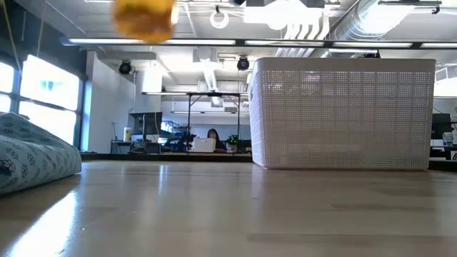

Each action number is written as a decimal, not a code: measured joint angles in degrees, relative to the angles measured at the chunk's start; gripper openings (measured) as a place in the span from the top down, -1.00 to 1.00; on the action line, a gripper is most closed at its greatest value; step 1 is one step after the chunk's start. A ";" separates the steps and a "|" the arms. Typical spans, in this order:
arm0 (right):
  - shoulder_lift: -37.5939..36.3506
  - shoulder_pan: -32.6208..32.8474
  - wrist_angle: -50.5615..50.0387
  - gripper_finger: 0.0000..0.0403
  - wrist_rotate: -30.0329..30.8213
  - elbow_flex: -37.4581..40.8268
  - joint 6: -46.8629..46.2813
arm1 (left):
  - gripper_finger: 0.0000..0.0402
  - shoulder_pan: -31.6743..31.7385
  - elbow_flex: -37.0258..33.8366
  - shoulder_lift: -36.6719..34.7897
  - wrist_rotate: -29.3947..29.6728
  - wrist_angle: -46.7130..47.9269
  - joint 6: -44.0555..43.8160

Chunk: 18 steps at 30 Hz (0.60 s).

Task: Pick & place medical supplies in basket/bin
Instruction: Put the orange pill bottle into the white bin

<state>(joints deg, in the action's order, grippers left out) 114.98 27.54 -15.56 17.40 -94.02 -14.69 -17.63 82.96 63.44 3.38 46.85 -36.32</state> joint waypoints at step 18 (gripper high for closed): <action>-32.19 -17.06 -27.66 -0.07 14.77 -0.07 2.97 | 0.69 0.00 0.00 0.21 13.21 -5.76 0.18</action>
<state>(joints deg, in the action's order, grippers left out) 82.79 10.48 -43.22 32.17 -94.08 -11.72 -17.63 82.96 63.65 16.58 41.09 -36.14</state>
